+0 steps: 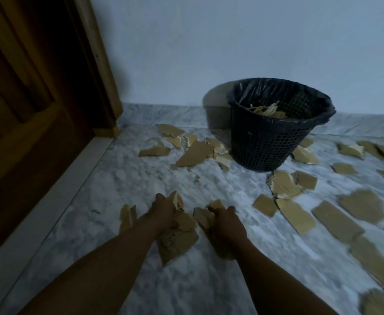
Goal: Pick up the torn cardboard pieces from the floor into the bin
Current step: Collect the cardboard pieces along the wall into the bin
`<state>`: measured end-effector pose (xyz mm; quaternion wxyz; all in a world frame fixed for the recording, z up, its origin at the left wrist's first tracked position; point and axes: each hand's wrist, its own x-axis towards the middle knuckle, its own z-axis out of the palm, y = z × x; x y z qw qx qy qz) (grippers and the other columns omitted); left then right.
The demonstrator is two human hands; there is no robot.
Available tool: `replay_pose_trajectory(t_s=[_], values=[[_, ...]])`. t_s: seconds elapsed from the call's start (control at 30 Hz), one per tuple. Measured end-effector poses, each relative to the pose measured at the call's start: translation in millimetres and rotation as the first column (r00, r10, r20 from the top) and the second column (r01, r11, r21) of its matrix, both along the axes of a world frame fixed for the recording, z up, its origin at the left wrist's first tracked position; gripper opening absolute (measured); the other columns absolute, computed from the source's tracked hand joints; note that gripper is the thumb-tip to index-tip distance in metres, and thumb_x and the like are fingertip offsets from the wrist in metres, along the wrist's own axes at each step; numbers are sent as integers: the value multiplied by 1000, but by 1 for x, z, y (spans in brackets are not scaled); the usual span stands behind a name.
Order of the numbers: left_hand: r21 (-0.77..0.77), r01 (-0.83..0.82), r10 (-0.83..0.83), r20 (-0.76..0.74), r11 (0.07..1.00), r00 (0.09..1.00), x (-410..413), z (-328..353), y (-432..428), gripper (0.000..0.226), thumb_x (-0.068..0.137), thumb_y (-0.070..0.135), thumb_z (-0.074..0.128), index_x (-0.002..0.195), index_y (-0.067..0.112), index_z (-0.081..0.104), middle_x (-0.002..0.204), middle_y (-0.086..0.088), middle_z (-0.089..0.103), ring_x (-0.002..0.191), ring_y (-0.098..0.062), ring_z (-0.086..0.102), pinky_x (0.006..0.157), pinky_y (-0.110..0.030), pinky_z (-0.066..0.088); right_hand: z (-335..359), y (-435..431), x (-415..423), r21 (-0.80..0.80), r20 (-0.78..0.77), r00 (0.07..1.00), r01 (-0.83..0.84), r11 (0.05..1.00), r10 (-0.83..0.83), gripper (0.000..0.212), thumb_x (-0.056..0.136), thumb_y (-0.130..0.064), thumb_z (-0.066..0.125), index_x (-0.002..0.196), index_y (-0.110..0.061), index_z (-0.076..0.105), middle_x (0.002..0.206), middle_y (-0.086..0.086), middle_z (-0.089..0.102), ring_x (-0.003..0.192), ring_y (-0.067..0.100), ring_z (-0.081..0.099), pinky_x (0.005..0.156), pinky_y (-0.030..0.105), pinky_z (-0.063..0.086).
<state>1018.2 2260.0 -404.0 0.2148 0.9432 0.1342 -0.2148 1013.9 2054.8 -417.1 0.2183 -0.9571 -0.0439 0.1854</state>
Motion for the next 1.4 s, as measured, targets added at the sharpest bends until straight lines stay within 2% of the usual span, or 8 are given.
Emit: replay_pose_trajectory(t_s=[0.13,0.33,0.5,0.77,1.0,1.17,1.27,1.4], values=[[51,-51,52,-22,997,998,-12,2,-1,70,70,42,82,118,-6,63,124,-22,61,111,-33,58,94,-37,51,6,-3,-17,-4,5,999,-36,999,36,50,92,-35,61,140,-39,47,139,10,33,109,29,58,90,42,54],[175,-73,94,-112,982,989,-30,10,-1,69,87,56,63,144,21,45,153,-11,29,143,-38,20,114,-47,27,7,-9,-21,-53,0,999,-41,998,41,52,92,-30,60,142,-38,47,130,9,36,105,30,58,87,44,55],[257,-148,170,-65,955,983,-37,14,-3,73,72,59,76,132,24,53,137,-8,37,126,-33,37,101,-44,39,14,-7,-22,-50,-11,998,-59,997,58,53,93,-29,60,144,-35,45,137,11,35,109,32,58,87,41,54],[204,94,-53,-196,975,979,8,100,-14,68,77,36,81,129,3,52,101,-7,57,109,-31,61,91,-40,53,98,-15,31,23,45,999,6,1000,-7,63,90,-44,63,141,-11,49,130,17,59,116,33,58,93,36,47],[256,337,-299,-178,906,938,45,219,-39,64,80,45,77,124,1,61,124,-14,59,111,-34,62,87,-40,55,270,-50,90,46,182,983,22,999,-30,46,91,-29,62,125,1,57,118,18,62,111,33,59,95,40,50],[164,378,-366,-94,911,926,70,266,-60,48,73,45,83,93,3,71,91,-11,71,67,-23,63,50,-27,51,332,-89,104,81,259,961,78,994,-96,36,98,-23,52,124,1,56,116,14,59,107,29,57,81,32,42],[82,327,-334,90,941,938,83,273,-76,35,80,39,79,86,6,69,68,-3,61,56,-18,53,47,-23,42,322,-112,115,217,261,954,93,972,-150,31,96,-20,51,120,-3,60,103,4,56,98,22,54,79,27,39],[-494,171,12,345,852,938,105,271,-102,15,90,28,70,96,14,68,91,-3,70,84,-22,67,65,-33,58,318,-141,131,411,289,878,247,878,-382,20,95,-22,49,108,-8,55,102,11,55,92,27,55,77,32,42]])
